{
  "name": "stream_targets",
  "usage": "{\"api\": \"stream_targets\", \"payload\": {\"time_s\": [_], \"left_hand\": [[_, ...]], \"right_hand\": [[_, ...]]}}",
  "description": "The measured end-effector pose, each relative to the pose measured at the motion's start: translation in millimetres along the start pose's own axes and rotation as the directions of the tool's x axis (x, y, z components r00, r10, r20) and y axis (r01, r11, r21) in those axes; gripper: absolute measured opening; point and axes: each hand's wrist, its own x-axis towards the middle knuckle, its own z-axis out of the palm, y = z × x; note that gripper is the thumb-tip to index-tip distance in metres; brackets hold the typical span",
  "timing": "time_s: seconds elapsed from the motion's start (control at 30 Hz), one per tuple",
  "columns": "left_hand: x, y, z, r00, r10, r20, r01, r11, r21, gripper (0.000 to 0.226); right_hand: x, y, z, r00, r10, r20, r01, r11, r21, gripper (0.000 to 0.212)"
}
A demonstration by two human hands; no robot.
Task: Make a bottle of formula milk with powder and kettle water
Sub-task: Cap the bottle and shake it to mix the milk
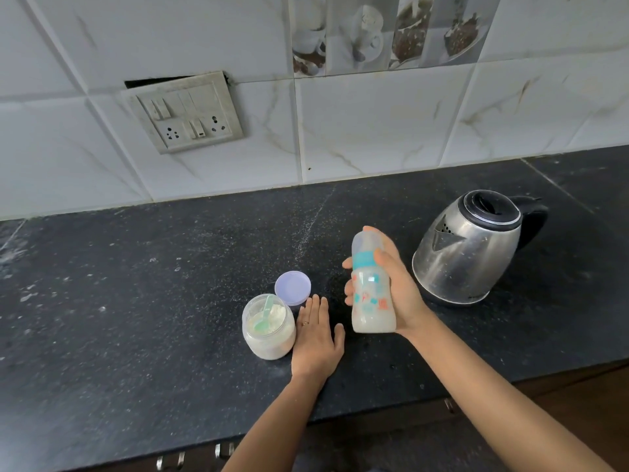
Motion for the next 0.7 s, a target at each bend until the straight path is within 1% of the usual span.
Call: {"api": "stream_targets", "payload": {"time_s": [0.03,0.07,0.1,0.13,0.17,0.2,0.23,0.27,0.3,0.33,0.37,0.4,0.43,0.47,0.5,0.53,0.57,0.6,0.63,0.67,0.7], "left_hand": [[0.6,-0.3,0.6,1.000,0.001,0.001,-0.001,1.000,-0.007,0.072],[0.8,-0.4,0.9,1.000,-0.002,0.006,0.002,1.000,-0.013,0.069],[0.7,-0.1,1.1,1.000,-0.003,0.004,0.003,1.000,-0.012,0.069],[0.1,0.1,0.8,1.000,-0.002,-0.002,0.002,1.000,-0.008,0.073],[-0.6,0.1,0.4,1.000,0.002,-0.001,-0.002,1.000,-0.006,0.078],[-0.6,0.1,0.5,1.000,0.003,0.002,-0.003,1.000,-0.008,0.082],[-0.2,-0.2,1.4,1.000,0.001,0.007,-0.001,1.000,-0.007,0.084],[0.1,-0.4,2.1,1.000,-0.003,0.010,0.003,1.000,-0.008,0.084],[0.3,-0.2,1.7,1.000,-0.004,0.010,0.004,1.000,-0.005,0.084],[0.4,0.0,0.9,1.000,-0.005,0.005,0.005,1.000,-0.003,0.081],[0.6,0.2,0.7,1.000,-0.006,0.003,0.006,1.000,0.000,0.077],[0.5,0.1,0.8,1.000,-0.009,0.007,0.009,1.000,0.001,0.071],[0.4,0.2,0.7,1.000,-0.009,0.009,0.009,1.000,0.003,0.068],[0.1,0.5,0.3,1.000,-0.007,0.010,0.006,1.000,0.004,0.068],[-0.4,1.0,-0.3,1.000,-0.005,0.012,0.005,1.000,0.009,0.072],[-0.5,1.3,-0.3,1.000,-0.004,0.011,0.004,1.000,0.012,0.077],[-0.4,1.5,0.0,1.000,-0.005,0.005,0.005,1.000,0.017,0.080],[-0.4,1.4,0.4,1.000,-0.006,-0.003,0.006,1.000,0.018,0.082],[-0.2,1.5,0.2,1.000,-0.004,-0.007,0.004,1.000,0.015,0.082],[0.1,1.6,-0.1,1.000,-0.002,-0.006,0.002,1.000,0.009,0.083],[-0.1,2.3,-0.2,1.000,-0.002,-0.003,0.002,1.000,0.005,0.083]], "right_hand": [[3.1,-2.4,-0.5,0.999,-0.037,-0.005,0.038,0.997,0.073,0.073],[5.6,-5.8,0.3,0.995,-0.084,-0.046,0.092,0.971,0.220,0.062],[7.3,-8.9,-0.2,0.986,-0.123,-0.110,0.153,0.932,0.329,0.050],[6.5,-11.6,2.0,0.981,-0.129,-0.146,0.174,0.914,0.366,0.045],[4.9,-10.6,2.1,0.986,-0.100,-0.131,0.140,0.928,0.345,0.046],[2.2,-6.9,0.3,0.997,-0.044,-0.060,0.059,0.962,0.267,0.054],[-1.8,-2.4,-1.0,1.000,0.017,0.015,-0.019,0.991,0.134,0.062],[-6.5,-0.8,-1.9,0.998,0.037,0.056,-0.037,0.999,0.005,0.066],[-9.2,-3.6,0.6,0.996,0.033,0.083,-0.030,0.999,-0.044,0.063],[-5.3,-6.6,1.8,0.997,0.006,0.078,-0.008,1.000,0.016,0.055],[-2.7,-10.2,4.5,0.999,-0.044,0.021,0.040,0.988,0.149,0.045],[-0.2,-13.7,5.3,0.994,-0.084,-0.070,0.100,0.954,0.281,0.037],[3.3,-16.2,4.0,0.987,-0.096,-0.132,0.137,0.926,0.353,0.034],[5.3,-15.7,1.5,0.989,-0.090,-0.117,0.126,0.926,0.355,0.037],[4.9,-11.6,-1.7,0.997,-0.046,-0.059,0.061,0.958,0.281,0.045],[3.0,-6.6,-4.9,1.000,-0.011,0.007,0.010,0.991,0.134,0.055],[-0.1,-3.0,-7.6,0.999,-0.013,0.049,0.013,1.000,0.004,0.062],[-1.4,-2.8,-8.5,0.998,-0.033,0.062,0.037,0.997,-0.066,0.069],[-0.3,-5.5,-6.9,0.997,-0.046,0.055,0.047,0.999,-0.019,0.072],[2.9,-7.8,-5.9,0.998,-0.054,0.021,0.050,0.989,0.137,0.070],[5.8,-10.2,-6.5,0.997,-0.071,-0.042,0.080,0.950,0.301,0.060]]}}
